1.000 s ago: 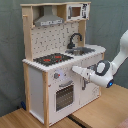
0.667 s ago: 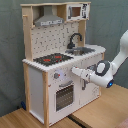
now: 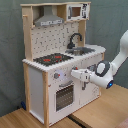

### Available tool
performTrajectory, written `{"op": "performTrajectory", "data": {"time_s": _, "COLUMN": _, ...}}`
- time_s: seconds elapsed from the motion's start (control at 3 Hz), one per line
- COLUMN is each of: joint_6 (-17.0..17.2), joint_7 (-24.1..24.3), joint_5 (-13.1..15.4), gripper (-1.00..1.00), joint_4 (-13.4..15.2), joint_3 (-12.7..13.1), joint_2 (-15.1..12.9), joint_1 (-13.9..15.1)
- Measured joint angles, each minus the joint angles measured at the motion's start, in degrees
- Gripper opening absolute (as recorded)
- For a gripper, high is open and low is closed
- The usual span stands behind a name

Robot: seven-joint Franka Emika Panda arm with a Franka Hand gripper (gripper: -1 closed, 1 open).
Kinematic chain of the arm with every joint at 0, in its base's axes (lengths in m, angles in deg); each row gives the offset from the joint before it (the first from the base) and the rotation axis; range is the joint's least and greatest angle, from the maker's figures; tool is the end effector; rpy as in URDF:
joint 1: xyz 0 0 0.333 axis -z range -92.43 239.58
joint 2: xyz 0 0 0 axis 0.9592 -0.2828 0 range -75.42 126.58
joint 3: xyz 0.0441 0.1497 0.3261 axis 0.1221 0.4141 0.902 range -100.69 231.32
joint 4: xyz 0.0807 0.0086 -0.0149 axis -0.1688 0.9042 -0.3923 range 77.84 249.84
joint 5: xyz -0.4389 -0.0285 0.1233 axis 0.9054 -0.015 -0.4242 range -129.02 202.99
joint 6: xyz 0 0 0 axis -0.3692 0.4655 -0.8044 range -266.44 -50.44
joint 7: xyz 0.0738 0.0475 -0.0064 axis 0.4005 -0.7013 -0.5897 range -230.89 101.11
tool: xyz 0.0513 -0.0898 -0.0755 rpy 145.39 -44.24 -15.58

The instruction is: Play with the kitchen

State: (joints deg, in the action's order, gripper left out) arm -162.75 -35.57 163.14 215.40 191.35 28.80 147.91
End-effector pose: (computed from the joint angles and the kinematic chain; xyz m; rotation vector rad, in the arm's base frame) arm 0.3945 0.3845 0.3104 0.6998 1.3928 0.8276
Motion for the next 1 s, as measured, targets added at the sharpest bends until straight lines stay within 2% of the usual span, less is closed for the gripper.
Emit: {"op": "performTrajectory", "data": {"time_s": 1.0, "joint_6": 2.0, "joint_7": -18.2, "joint_5": 0.0, "gripper": -1.00, "joint_4": 0.1, "joint_3": 0.3, "joint_2": 1.6, "joint_1": 0.0}}
